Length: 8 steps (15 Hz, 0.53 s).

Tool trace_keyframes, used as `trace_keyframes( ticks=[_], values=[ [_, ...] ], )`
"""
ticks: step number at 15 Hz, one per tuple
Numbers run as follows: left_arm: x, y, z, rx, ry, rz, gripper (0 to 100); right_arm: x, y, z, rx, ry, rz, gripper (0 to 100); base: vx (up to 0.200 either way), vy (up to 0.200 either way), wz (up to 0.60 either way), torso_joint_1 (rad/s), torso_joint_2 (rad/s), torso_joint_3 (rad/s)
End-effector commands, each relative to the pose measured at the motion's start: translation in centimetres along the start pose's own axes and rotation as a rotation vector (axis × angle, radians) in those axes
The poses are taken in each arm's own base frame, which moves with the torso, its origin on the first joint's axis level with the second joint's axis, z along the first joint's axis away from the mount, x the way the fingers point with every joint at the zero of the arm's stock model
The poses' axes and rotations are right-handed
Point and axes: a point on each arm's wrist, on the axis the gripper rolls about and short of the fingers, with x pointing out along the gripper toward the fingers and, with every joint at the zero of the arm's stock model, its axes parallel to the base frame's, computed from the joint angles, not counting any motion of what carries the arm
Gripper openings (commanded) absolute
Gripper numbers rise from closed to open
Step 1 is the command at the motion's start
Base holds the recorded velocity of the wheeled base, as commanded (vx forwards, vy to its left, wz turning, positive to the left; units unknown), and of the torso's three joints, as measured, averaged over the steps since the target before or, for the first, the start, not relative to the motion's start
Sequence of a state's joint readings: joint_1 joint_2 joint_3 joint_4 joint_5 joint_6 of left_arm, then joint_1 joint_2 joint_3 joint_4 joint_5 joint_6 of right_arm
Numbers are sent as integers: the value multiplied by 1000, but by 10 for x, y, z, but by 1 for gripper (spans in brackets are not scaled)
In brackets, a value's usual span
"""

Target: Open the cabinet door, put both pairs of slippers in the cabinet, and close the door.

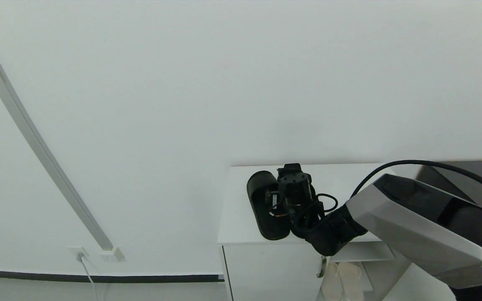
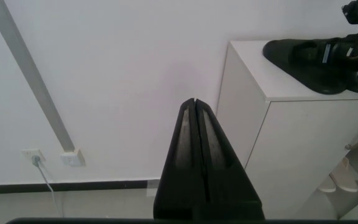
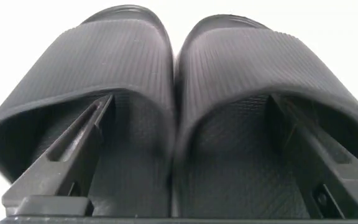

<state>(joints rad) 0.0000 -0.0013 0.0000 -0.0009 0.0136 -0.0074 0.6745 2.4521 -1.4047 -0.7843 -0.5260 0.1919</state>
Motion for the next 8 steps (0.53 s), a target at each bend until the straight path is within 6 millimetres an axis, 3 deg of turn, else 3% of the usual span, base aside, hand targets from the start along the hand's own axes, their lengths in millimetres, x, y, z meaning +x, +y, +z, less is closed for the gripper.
trace_keyframes(
  ticks=[1,8],
  values=[
    [0,0,0,0,1,0,0,2,0,-3,4,-9,0,0,0,0,0,0,0,0],
    [0,0,0,-2,1,0,0,1,-1,-1,12,-22,1,0,0,0,0,0,0,0]
  ],
)
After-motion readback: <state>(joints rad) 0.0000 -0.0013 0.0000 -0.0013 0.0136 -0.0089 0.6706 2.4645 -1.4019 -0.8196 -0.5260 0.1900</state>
